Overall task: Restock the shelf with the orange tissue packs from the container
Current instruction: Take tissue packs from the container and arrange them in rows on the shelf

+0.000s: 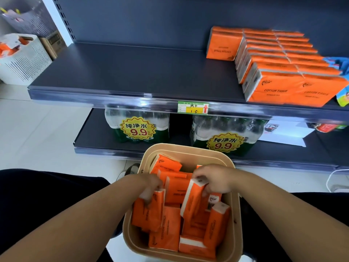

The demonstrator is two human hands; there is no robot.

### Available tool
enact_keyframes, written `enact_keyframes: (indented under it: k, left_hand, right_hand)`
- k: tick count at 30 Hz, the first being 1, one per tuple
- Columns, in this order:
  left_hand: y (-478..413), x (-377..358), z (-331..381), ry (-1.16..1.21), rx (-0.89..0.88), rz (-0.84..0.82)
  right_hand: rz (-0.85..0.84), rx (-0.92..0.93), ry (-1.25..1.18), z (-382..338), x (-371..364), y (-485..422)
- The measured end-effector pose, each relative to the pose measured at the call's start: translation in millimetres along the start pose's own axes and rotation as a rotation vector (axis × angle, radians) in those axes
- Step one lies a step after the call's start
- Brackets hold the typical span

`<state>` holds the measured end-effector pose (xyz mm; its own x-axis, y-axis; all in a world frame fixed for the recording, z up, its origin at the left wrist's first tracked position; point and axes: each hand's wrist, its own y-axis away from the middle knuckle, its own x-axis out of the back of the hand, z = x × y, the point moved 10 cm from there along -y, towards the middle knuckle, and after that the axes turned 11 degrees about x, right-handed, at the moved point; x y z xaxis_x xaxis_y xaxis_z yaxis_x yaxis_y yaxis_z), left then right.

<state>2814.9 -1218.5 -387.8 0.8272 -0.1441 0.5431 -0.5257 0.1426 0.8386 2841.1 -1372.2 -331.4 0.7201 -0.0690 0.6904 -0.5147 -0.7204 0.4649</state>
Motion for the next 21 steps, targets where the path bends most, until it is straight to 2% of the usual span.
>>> enact_keyframes:
  k: [3, 14, 21]
  left_hand:
    - [6, 27, -4, 0.113, -0.033, 0.08]
    - [62, 125, -19, 0.893, -0.288, 0.144]
    - [98, 167, -17, 1.314, -0.441, 0.304]
  right_hand:
    - [0.069, -0.022, -0.101, 7, 24, 10]
    - [0.405, 0.101, -0.633, -6, 109, 62]
    - [0.725, 0.177, -0.882, -6, 141, 82]
